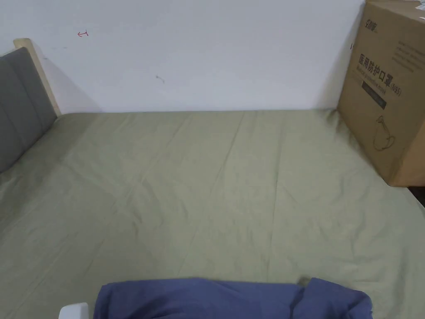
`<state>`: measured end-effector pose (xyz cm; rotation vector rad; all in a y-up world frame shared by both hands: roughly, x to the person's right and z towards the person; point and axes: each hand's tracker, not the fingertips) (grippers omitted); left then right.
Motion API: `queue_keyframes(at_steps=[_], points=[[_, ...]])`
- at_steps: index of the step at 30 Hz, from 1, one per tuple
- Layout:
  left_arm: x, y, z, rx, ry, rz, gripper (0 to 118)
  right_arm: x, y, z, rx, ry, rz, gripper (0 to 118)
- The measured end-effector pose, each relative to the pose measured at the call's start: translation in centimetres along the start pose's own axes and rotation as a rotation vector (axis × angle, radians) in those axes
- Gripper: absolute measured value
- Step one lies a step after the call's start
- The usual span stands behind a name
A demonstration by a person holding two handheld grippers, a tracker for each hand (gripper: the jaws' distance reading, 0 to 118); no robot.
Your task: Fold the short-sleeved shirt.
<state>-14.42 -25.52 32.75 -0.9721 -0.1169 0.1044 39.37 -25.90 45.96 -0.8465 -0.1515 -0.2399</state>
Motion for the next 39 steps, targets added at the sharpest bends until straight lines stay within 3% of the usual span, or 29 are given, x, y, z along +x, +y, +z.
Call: queue_keyframes(at_steps=[2,4,5,6,8,9,18,22,27,28,29,30,31,39], points=[[0.1,0.1,0.3,0.007,-0.001,-0.008,3,-0.1,0.3,0.6,0.01,0.003,-0.01,2],[0.0,0.4,0.9,0.009,-0.025,0.011,13,-0.3,0.9,1.4,0.018,0.008,-0.021,4],[0.0,0.6,1.3,0.003,-0.026,0.036,30,-0.5,1.4,2.0,0.026,-0.003,-0.024,12],[0.1,0.9,1.7,0.011,-0.035,0.059,50,-0.8,1.9,2.6,0.051,-0.016,-0.027,27],[0.5,1.4,3.0,0.06,-0.054,0.074,94,-1.1,3.1,3.9,0.109,-0.019,-0.029,72],[0.8,1.8,3.8,0.1,-0.076,0.064,105,-1.3,3.8,4.7,0.15,0.013,-0.026,79],[5.3,7.2,11.4,0.497,-0.017,-0.091,108,-6.0,10.8,10.9,0.457,0.023,0.113,80],[7.2,8.6,13.4,0.607,0.054,-0.154,106,-8.0,12.5,12.7,0.563,-0.023,0.178,80],[8.5,8.9,14.8,0.69,0.054,-0.17,76,-9.6,13.0,13.7,0.627,-0.057,0.189,73],[8.5,8.9,14.8,0.704,0.04,-0.17,64,-9.8,12.9,13.8,0.637,-0.061,0.19,66],[8.5,8.8,14.9,0.714,0.007,-0.163,33,-10.0,12.9,13.9,0.641,-0.067,0.19,46],[8.3,8.9,15.0,0.704,-0.049,-0.149,11,-10.1,12.8,13.8,0.645,-0.069,0.191,24],[8.3,8.9,15.0,0.689,-0.104,-0.14,0,-10.2,12.8,13.8,0.646,-0.067,0.19,1],[7.7,8.8,13.9,0.618,-0.117,-0.15,0,-10.1,12.7,13.7,0.647,-0.042,0.175,0]])
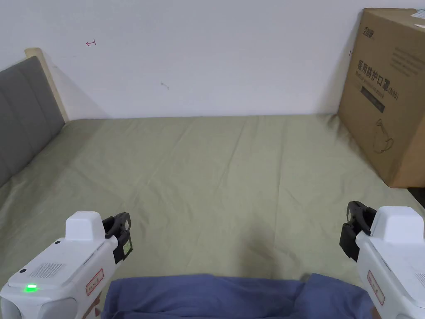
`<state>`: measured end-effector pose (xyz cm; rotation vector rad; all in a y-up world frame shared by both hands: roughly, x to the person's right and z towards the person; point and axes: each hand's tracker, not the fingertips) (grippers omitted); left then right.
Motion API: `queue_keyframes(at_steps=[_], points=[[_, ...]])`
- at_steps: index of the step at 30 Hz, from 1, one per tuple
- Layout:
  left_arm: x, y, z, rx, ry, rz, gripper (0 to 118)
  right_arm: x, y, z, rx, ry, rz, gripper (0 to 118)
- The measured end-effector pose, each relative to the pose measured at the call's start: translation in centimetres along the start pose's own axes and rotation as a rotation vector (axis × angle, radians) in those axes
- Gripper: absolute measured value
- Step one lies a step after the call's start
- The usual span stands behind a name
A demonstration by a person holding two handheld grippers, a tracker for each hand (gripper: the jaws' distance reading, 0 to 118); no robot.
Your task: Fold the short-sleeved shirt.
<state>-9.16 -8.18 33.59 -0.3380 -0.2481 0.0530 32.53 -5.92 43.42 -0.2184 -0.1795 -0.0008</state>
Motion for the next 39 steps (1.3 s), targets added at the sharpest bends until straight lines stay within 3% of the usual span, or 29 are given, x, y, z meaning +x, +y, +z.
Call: queue_keyframes(at_steps=[5,13,19,21,22,23,24,26,31,38,39], points=[[-3.6,-1.7,-2.0,-0.17,-0.052,0.128,0,0.1,-0.2,-0.3,-0.016,0.002,0.009,0],[-13.0,-7.4,-5.9,-0.513,-0.222,0.509,0,0.0,-0.6,-1.1,-0.051,0.009,0.02,0],[-16.7,-10.6,-6.7,-0.594,-0.24,0.586,0,-0.4,-1.0,-1.8,-0.087,0.019,0.041,0],[-17.6,-11.4,-6.8,-0.597,-0.223,0.6,15,-0.6,-1.1,-2.1,-0.095,0.018,0.048,0],[-18.0,-11.8,-6.8,-0.608,-0.184,0.617,32,-0.6,-1.1,-2.2,-0.1,0.019,0.05,0],[-18.3,-12.1,-7.1,-0.631,-0.159,0.626,59,-0.8,-1.1,-2.2,-0.105,0.019,0.049,0],[-18.6,-12.5,-7.4,-0.648,-0.148,0.619,77,-0.9,-1.1,-2.2,-0.108,0.02,0.048,0],[-17.5,-12.8,-7.2,-0.668,-0.166,0.612,91,-1.0,-1.2,-2.4,-0.117,0.021,0.051,0],[-16.3,-14.0,-8.3,-0.711,-0.2,0.608,87,-0.9,-1.9,-2.9,-0.141,0.018,0.058,0],[-15.5,-16.3,-11.6,-0.743,-0.217,0.605,13,-0.5,-2.4,-3.0,-0.165,0.007,0.06,0],[-15.2,-16.3,-11.6,-0.741,-0.22,0.608,11,-0.4,-2.3,-3.0,-0.164,0.005,0.061,0]])
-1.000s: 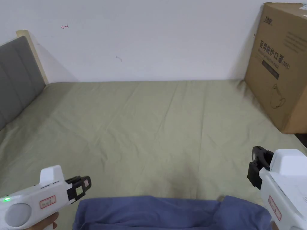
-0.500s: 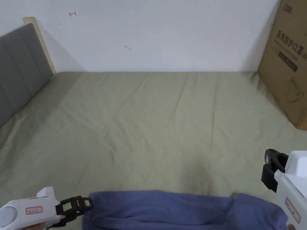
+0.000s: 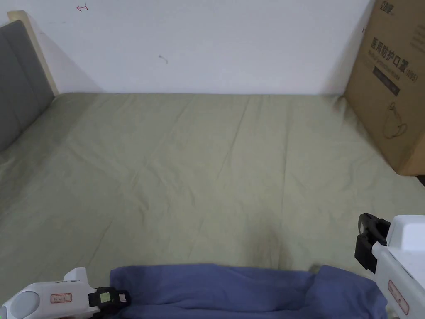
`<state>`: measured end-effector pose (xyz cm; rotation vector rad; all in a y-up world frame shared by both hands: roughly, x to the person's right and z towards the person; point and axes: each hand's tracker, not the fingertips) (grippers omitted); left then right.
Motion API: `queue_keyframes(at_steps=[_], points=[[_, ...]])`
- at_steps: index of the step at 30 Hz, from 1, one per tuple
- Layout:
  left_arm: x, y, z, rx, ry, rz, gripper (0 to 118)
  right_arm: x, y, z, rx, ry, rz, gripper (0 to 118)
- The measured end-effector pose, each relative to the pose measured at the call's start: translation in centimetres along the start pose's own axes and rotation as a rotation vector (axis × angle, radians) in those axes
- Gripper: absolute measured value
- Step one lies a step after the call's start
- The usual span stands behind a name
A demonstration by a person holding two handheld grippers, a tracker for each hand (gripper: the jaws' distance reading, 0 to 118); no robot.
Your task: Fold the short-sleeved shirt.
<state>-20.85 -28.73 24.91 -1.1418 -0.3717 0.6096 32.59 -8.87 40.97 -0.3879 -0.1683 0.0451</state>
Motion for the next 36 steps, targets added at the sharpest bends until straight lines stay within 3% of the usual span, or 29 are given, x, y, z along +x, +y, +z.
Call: queue_keyframes(at_steps=[6,16,21,29,36], points=[[2.1,-0.1,2.8,0.067,0.05,-0.142,6,0.6,0.4,0.0,0.01,-0.005,-0.003,0],[2.9,1.1,10.2,0.15,0.124,-0.166,5,0.1,0.7,0.1,0.04,0.032,-0.028,0],[1.6,1.8,10.8,0.16,0.165,-0.155,5,0.4,0.5,0.6,0.048,0.045,-0.036,0],[12.3,-0.6,7.7,0.105,0.158,-0.313,5,1.8,0.4,1.3,0.057,0.032,-0.053,0],[21.0,-2.6,0.8,0.005,0.123,-0.441,5,2.9,0.0,2.0,0.064,0.024,-0.067,0]])
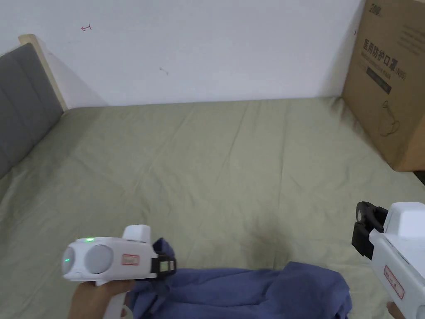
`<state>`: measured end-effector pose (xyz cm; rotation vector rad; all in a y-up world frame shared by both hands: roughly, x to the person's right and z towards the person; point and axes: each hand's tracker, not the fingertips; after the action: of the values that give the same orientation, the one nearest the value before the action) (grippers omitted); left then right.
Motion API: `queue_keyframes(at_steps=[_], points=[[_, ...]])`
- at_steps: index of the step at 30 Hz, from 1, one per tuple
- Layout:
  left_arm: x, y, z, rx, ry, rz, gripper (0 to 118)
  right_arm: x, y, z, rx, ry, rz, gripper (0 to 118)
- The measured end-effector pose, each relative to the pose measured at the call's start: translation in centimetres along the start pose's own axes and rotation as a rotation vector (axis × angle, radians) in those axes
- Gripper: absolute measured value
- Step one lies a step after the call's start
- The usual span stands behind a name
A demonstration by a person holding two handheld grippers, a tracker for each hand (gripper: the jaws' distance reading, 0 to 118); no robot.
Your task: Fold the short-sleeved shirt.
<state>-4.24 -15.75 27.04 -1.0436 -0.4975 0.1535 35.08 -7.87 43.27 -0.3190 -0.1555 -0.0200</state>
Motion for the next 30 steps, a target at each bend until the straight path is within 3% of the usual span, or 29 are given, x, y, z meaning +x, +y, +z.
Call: queue_keyframes(at_steps=[10,15,16,17,20,21,26,30], points=[[9.8,-2.0,-11.2,-0.192,-0.032,-0.116,5,2.1,-0.3,1.4,-0.013,-0.047,-0.012,0],[11.2,-3.9,-14.7,-0.255,0.049,-0.178,5,2.9,-0.3,2.0,-0.018,-0.07,-0.014,0],[11.3,-3.9,-14.7,-0.252,0.05,-0.184,9,3.2,-0.5,1.9,-0.018,-0.075,-0.015,0],[11.4,-3.9,-14.5,-0.247,0.052,-0.19,21,3.3,-0.5,1.9,-0.018,-0.077,-0.016,0],[12.0,-3.5,-12.8,-0.197,-0.024,-0.209,77,3.4,-0.5,1.8,-0.016,-0.081,-0.02,0],[12.1,-3.3,-11.9,-0.169,-0.043,-0.194,87,3.4,-0.5,1.7,-0.015,-0.08,-0.021,0],[11.6,-1.2,-5.1,0.04,-0.112,-0.141,90,2.8,-0.1,1.3,-0.006,-0.065,-0.016,0],[8.9,0.0,0.2,0.206,-0.07,-0.103,90,2.1,0.4,1.0,0.006,-0.048,-0.012,0]])
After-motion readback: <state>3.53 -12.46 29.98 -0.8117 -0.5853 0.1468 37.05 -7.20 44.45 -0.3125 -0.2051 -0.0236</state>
